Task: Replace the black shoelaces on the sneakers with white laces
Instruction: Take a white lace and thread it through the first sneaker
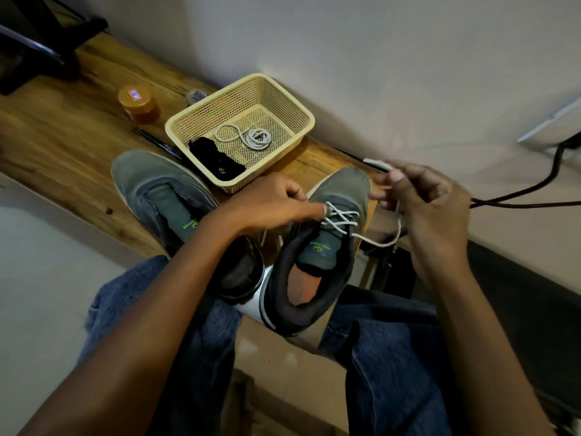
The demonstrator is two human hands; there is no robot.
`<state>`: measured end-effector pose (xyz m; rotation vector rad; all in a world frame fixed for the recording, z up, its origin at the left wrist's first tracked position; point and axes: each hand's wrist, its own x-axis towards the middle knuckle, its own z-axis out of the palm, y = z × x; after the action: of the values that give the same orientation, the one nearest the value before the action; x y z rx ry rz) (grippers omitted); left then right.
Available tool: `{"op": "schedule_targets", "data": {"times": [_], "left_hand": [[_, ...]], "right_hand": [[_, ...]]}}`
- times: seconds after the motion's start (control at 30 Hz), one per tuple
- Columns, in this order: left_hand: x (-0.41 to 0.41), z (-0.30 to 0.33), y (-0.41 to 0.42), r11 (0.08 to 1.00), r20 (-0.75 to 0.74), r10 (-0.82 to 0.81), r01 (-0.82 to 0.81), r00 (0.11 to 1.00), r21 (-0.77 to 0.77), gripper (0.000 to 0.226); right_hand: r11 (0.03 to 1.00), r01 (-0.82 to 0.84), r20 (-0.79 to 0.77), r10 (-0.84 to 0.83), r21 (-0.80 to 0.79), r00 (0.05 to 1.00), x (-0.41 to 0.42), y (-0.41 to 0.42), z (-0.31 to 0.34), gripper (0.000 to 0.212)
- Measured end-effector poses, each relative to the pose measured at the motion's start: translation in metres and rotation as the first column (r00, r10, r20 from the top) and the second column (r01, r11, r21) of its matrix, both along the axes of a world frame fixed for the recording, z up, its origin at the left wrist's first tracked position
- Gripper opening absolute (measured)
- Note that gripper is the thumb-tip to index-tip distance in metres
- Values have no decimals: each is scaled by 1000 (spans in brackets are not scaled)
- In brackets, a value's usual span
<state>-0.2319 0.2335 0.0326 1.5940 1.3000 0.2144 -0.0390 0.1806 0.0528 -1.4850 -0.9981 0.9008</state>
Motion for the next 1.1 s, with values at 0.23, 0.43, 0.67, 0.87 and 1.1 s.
{"op": "schedule_targets", "data": {"times": [0.23, 0.43, 0.67, 0.87, 1.1], "left_hand": [[-4, -5, -6, 998, -25, 22, -23, 999, -56, 17], [-7, -5, -2, 974, 38, 80, -70, 996, -215, 13], [-8, -2, 0, 955, 65, 88, -65, 994, -289, 16], [-5, 1, -1, 952, 63, 91, -68, 994, -297, 12], [0, 6, -4, 966, 29, 89, -80, 996, -247, 14]], "right_hand": [[914, -328, 121, 362, -237, 924, -7, -5, -2, 3], [874, -351, 268, 446, -335, 854, -14, -2, -11, 15], [879, -311, 421, 451, -361, 787, -27, -1, -15, 11], [909, -273, 558, 410, -315, 721, -37, -3, -24, 9], [912, -259, 587, 404, -318, 701, -41, -4, -31, 5]]}}
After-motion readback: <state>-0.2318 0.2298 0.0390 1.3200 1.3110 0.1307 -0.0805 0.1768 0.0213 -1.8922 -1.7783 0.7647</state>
